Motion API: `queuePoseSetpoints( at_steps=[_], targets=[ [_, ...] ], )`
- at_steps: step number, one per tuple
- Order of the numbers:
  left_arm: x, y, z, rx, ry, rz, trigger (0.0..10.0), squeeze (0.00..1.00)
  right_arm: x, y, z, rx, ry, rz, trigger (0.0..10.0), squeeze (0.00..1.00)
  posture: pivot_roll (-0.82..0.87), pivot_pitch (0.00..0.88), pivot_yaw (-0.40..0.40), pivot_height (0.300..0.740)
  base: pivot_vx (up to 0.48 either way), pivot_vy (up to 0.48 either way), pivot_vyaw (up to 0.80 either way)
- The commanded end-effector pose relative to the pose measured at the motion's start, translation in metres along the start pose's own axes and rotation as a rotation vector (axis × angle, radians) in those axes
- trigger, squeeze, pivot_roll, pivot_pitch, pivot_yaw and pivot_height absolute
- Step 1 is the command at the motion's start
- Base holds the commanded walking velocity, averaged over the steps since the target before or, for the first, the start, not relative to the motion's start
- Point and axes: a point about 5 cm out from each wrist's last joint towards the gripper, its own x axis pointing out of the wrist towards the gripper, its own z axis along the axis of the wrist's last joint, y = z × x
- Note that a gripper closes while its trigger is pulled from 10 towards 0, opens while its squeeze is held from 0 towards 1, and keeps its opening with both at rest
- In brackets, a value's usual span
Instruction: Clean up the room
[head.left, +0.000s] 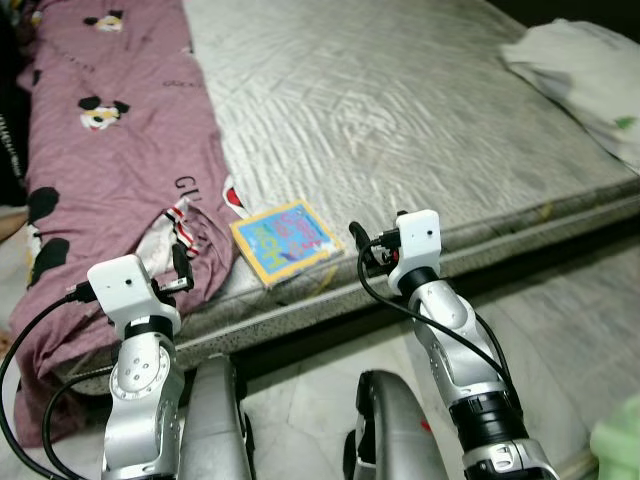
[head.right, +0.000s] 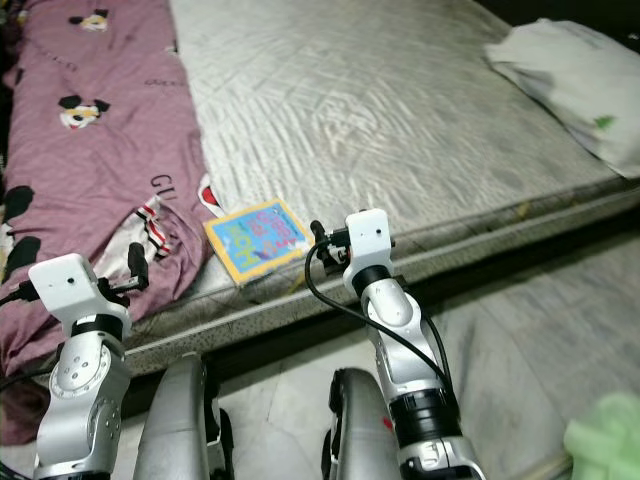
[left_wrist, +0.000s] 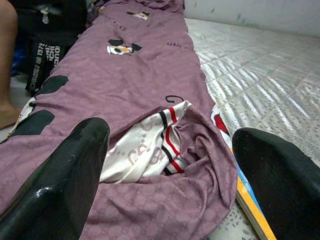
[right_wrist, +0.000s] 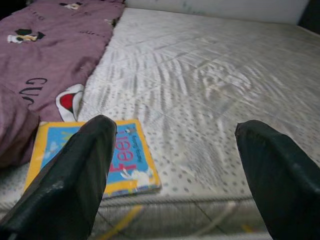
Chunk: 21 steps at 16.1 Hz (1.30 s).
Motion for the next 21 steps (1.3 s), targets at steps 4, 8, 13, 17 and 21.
queuePoseSetpoints(
  at_steps=[4, 8, 13, 17, 21],
  targets=[
    [0.001, -0.001, 0.0, 0.003, -0.01, 0.026, 10.0, 0.0, -0.001, -0.003, -0.001, 0.007, 0.008, -0.006, 10.0, 0.0, -0.07, 0.139, -0.045, 0.573, 0.0, 0.0, 0.0],
    [-0.001, -0.004, -0.001, -0.006, -0.013, 0.003, 10.0, 0.0, -0.001, -0.002, -0.001, 0.003, 0.007, -0.003, 10.0, 0.0, -0.07, 0.132, -0.044, 0.573, 0.0, 0.0, 0.0],
    [0.0, -0.006, 0.0, -0.007, -0.019, -0.001, 10.0, 0.0, -0.002, -0.002, -0.001, 0.005, 0.008, -0.004, 10.0, 0.0, -0.07, 0.128, -0.043, 0.573, 0.0, 0.0, 0.0],
    [-0.001, -0.008, -0.001, -0.007, -0.011, -0.002, 10.0, 0.0, -0.002, 0.003, 0.0, -0.024, 0.003, 0.026, 10.0, 0.0, -0.07, 0.13, -0.043, 0.573, 0.0, 0.0, 0.38],
    [-0.002, -0.009, 0.0, -0.015, -0.021, -0.019, 10.0, 0.0, -0.001, 0.001, 0.0, -0.009, 0.009, 0.019, 10.0, 0.0, -0.07, 0.135, -0.043, 0.573, 0.0, 0.0, 0.0]
  ],
)
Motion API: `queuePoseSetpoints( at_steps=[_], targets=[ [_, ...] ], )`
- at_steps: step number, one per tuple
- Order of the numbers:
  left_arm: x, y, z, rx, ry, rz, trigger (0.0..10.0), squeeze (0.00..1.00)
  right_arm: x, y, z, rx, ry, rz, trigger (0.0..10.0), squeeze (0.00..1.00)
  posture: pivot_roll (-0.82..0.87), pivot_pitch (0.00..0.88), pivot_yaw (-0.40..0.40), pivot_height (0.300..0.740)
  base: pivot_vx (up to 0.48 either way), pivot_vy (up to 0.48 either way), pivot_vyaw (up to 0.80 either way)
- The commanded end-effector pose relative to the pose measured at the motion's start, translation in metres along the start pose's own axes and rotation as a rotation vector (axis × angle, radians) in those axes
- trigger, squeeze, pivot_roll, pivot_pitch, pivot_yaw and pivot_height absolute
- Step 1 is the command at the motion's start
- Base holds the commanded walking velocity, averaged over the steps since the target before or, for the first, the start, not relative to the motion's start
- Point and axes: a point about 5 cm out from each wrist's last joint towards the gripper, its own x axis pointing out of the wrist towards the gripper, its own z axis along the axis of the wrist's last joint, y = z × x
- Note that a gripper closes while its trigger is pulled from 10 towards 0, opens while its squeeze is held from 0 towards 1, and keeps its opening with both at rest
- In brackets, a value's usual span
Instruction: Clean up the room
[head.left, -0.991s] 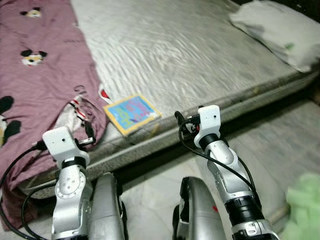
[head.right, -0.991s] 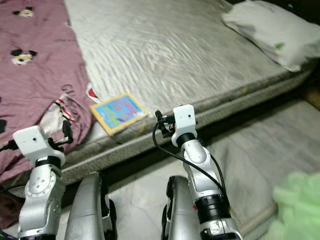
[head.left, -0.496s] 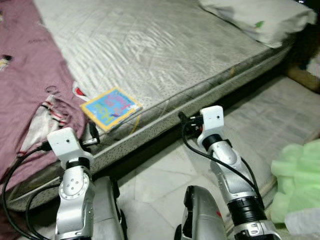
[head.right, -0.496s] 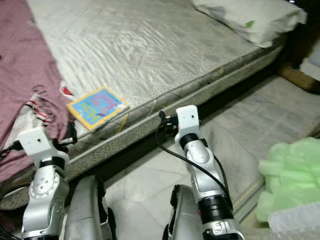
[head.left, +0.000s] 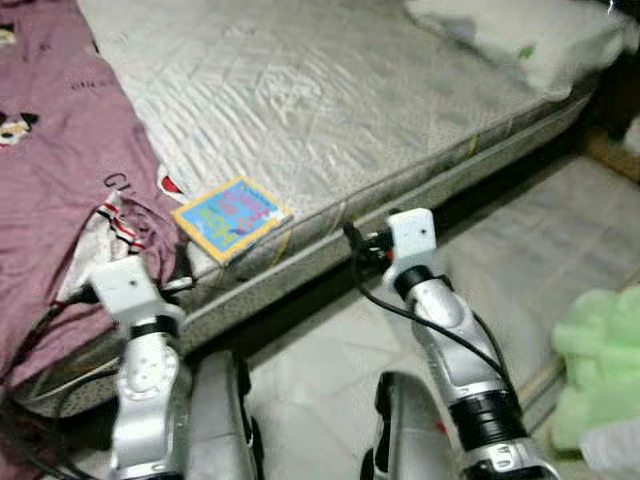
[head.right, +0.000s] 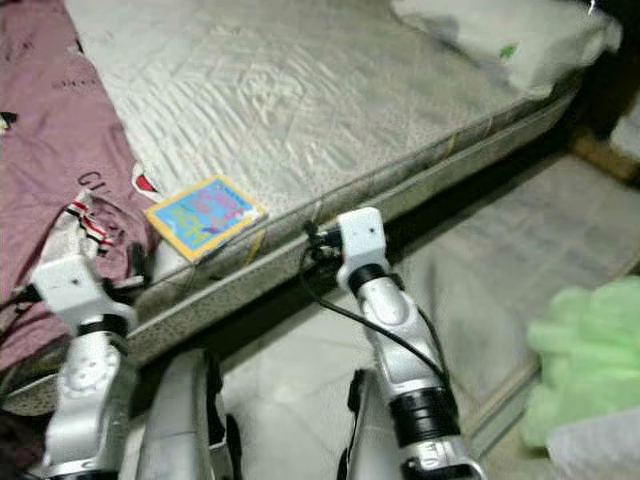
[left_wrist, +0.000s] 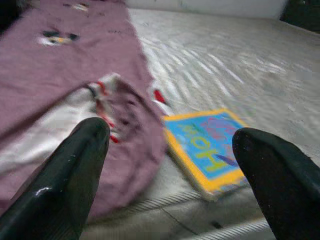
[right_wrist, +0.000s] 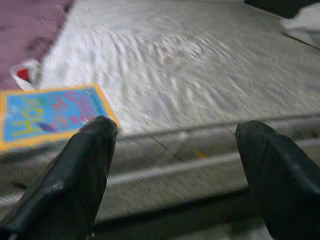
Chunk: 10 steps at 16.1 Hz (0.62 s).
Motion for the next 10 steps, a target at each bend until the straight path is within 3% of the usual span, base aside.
queuePoseSetpoints(
  at_steps=[1, 5, 7, 10],
  targets=[
    [-0.0003, -0.0003, 0.0008, 0.001, -0.005, -0.013, 10.0, 0.0, -0.0002, -0.0003, 0.0013, 0.012, -0.007, 0.01, 10.0, 0.0, -0.07, 0.136, -0.041, 0.573, 0.0, 0.0, 0.0],
    [0.0, -0.0009, 0.0008, -0.001, -0.008, -0.017, 10.0, 0.0, 0.0, 0.001, 0.0022, 0.01, -0.011, 0.02, 10.0, 0.0, -0.07, 0.136, -0.044, 0.573, 0.064, 0.0, 0.68],
    [0.0, -0.0015, 0.001, -0.002, -0.01, -0.022, 10.0, 0.0, 0.0004, -0.0002, 0.0014, 0.028, -0.007, 0.017, 10.0, 0.0, -0.07, 0.136, -0.045, 0.573, 0.309, 0.0, 0.0],
    [0.0002, -0.0015, -0.0008, 0.002, 0.005, -0.014, 10.0, 0.0, 0.0003, -0.0003, 0.0011, 0.034, -0.005, 0.016, 10.0, 0.0, -0.07, 0.136, -0.043, 0.573, 0.0, 0.0, 0.0]
  ],
)
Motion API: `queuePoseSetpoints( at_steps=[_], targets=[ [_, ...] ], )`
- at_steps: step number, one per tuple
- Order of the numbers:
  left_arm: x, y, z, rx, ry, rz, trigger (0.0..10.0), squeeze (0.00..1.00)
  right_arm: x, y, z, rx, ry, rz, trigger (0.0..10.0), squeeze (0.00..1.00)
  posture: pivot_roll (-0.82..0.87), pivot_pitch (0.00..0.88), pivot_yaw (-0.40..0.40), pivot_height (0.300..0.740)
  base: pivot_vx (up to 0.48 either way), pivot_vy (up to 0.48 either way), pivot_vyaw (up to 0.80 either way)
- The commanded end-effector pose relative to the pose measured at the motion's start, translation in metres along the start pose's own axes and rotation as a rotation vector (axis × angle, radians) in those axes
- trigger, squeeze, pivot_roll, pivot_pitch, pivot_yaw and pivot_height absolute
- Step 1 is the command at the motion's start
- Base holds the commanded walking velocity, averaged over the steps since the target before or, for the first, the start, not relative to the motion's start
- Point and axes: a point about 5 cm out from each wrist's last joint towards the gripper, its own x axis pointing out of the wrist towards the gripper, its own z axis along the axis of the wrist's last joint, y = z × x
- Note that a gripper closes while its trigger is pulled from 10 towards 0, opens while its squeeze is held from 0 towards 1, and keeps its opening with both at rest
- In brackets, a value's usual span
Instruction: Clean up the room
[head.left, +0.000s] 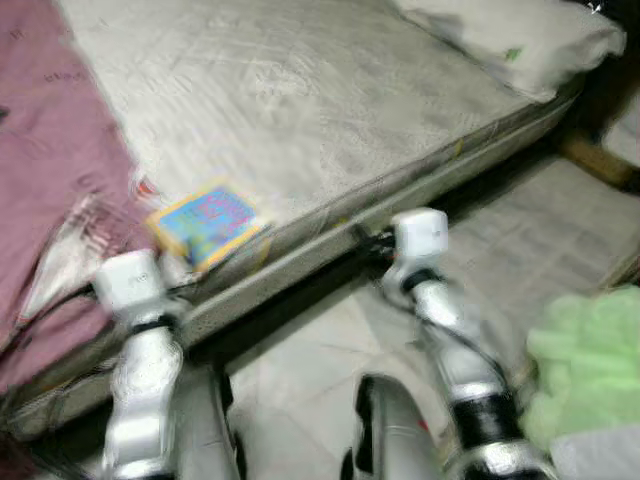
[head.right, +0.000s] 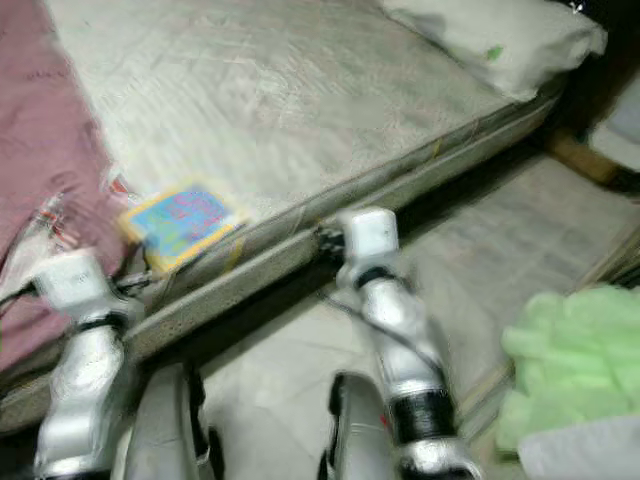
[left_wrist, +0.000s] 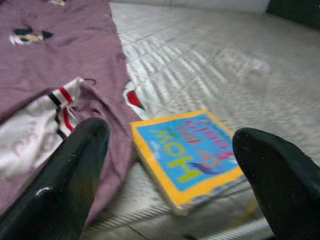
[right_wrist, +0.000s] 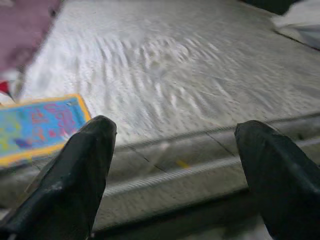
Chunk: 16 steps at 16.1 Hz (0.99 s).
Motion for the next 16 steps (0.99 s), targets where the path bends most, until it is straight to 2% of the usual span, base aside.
queuePoseSetpoints(
  at_steps=[1, 8, 11, 12, 16],
  targets=[
    [-0.0025, -0.0091, -0.0027, -0.02, 0.016, -0.02, 10.0, 0.0, -0.0061, -0.0106, -0.0082, -0.004, 0.036, -0.026, 10.0, 0.0, -0.07, 0.136, -0.043, 0.573, 0.0, 0.0, 0.0],
    [-0.0019, -0.011, -0.0028, -0.018, 0.016, -0.027, 10.0, 0.0, -0.006, -0.0087, -0.0069, -0.011, 0.026, -0.013, 10.0, 0.0, -0.08, 0.137, -0.04, 0.573, 0.0, 0.0, 0.0],
    [-0.0017, -0.012, -0.0016, -0.021, 0.004, -0.04, 10.0, 0.0, -0.0059, -0.0077, -0.0066, -0.012, 0.024, -0.006, 10.0, 0.0, -0.08, 0.135, -0.04, 0.573, 0.0, 0.0, 0.78],
    [-0.0016, -0.0124, -0.0014, -0.024, 0.002, -0.047, 10.0, 0.0, -0.0058, -0.0077, -0.0066, -0.012, 0.025, -0.006, 10.0, 0.0, -0.08, 0.135, -0.04, 0.573, 0.285, 0.0, 0.7],
    [-0.0019, -0.0132, -0.0019, -0.023, 0.003, -0.052, 10.0, 0.0, -0.006, -0.0091, -0.0076, -0.003, 0.03, -0.012, 10.0, 0.0, -0.08, 0.135, -0.04, 0.573, 0.373, 0.0, 0.0]
  ],
)
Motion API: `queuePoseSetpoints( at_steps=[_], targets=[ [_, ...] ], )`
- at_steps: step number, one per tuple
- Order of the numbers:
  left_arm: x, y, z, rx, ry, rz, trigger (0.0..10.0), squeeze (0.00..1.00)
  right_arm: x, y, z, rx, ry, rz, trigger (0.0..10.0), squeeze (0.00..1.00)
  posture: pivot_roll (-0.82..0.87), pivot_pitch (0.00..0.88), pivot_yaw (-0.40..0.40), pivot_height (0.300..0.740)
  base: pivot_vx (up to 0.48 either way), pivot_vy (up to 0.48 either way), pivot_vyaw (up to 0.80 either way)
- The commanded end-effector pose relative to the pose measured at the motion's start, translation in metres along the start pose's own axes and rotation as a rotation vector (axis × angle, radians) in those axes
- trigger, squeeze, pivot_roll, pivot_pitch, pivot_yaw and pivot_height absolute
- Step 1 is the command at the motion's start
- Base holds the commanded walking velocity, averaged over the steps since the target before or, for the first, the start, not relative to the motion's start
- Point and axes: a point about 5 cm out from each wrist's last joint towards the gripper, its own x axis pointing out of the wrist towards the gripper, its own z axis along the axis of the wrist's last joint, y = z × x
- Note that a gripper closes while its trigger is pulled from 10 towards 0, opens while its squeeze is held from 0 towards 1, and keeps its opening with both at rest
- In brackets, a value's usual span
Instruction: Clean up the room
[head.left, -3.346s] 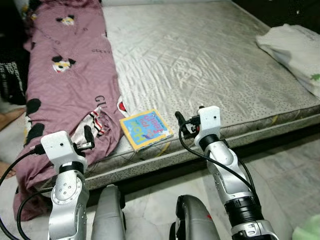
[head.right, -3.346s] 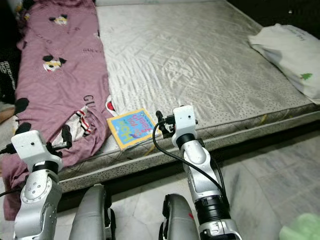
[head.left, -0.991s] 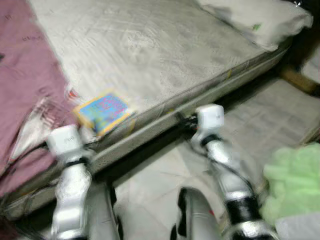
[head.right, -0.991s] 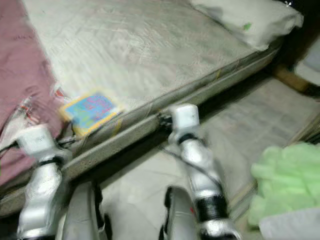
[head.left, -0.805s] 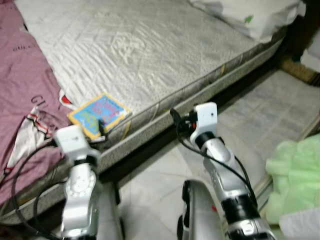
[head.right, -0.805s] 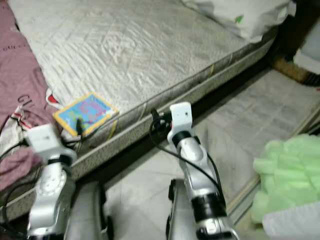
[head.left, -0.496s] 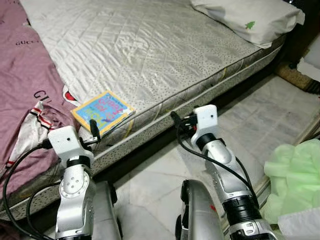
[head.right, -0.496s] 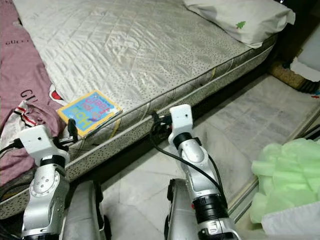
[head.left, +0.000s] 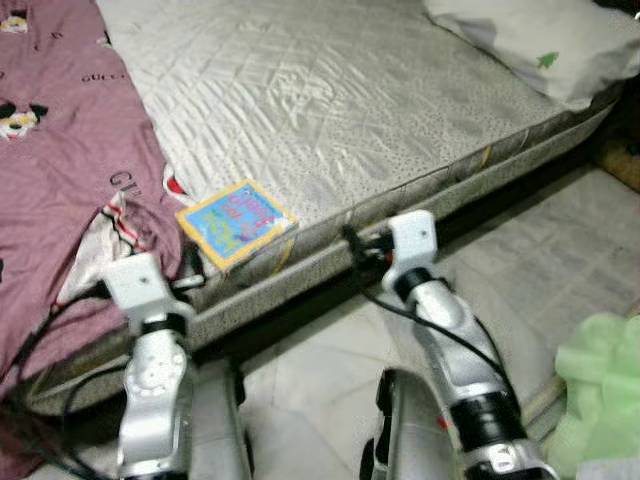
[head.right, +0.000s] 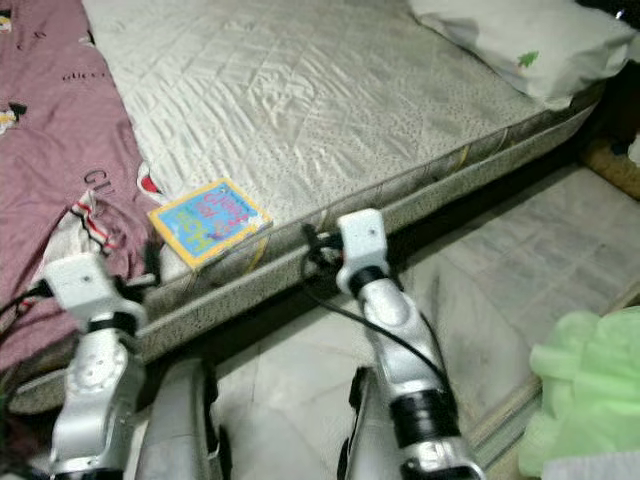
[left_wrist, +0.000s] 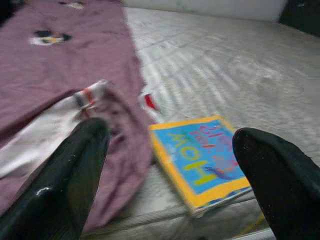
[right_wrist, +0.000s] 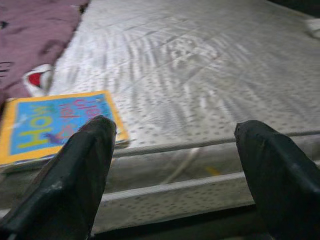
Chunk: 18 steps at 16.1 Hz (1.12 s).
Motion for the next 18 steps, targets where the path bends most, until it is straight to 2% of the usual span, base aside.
queuePoseSetpoints(
  at_steps=[1, 6, 9, 13, 15, 18],
  targets=[
    [0.0, 0.003, 0.0, 0.001, 0.001, 0.003, 10.0, 0.0, 0.0, 0.001, 0.001, 0.003, -0.002, 0.005, 10.0, 0.0, -0.08, 0.135, -0.04, 0.573, 0.382, 0.0, 0.0],
    [-0.001, 0.0, -0.001, -0.015, 0.003, -0.022, 10.0, 0.0, 0.0, 0.001, 0.001, 0.003, 0.0, 0.005, 10.0, 0.0, -0.08, 0.132, -0.04, 0.573, 0.31, 0.0, 0.0],
    [0.0, -0.001, -0.006, -0.015, 0.032, -0.011, 10.0, 0.0, 0.0, 0.0, 0.0, 0.002, 0.003, 0.006, 10.0, 0.0, -0.07, 0.128, -0.042, 0.573, 0.0, 0.0, 0.0],
    [0.008, 0.004, -0.018, -0.042, 0.097, 0.052, 10.0, 0.0, -0.003, 0.0, -0.001, 0.001, 0.004, 0.015, 10.0, 0.0, -0.09, 0.126, -0.047, 0.573, 0.0, 0.0, 0.0],
    [0.014, 0.011, -0.022, -0.068, 0.108, 0.121, 10.0, 0.0, -0.008, -0.002, 0.001, 0.01, -0.001, 0.023, 10.0, 0.0, -0.11, 0.136, -0.056, 0.553, 0.0, 0.0, 0.0],
    [0.027, 0.018, -0.027, -0.075, 0.116, 0.156, 10.0, 0.0, -0.015, -0.014, 0.007, -0.016, -0.001, 0.012, 10.0, 0.0, -0.15, 0.17, -0.071, 0.538, 0.0, 0.0, 0.0]
  ],
)
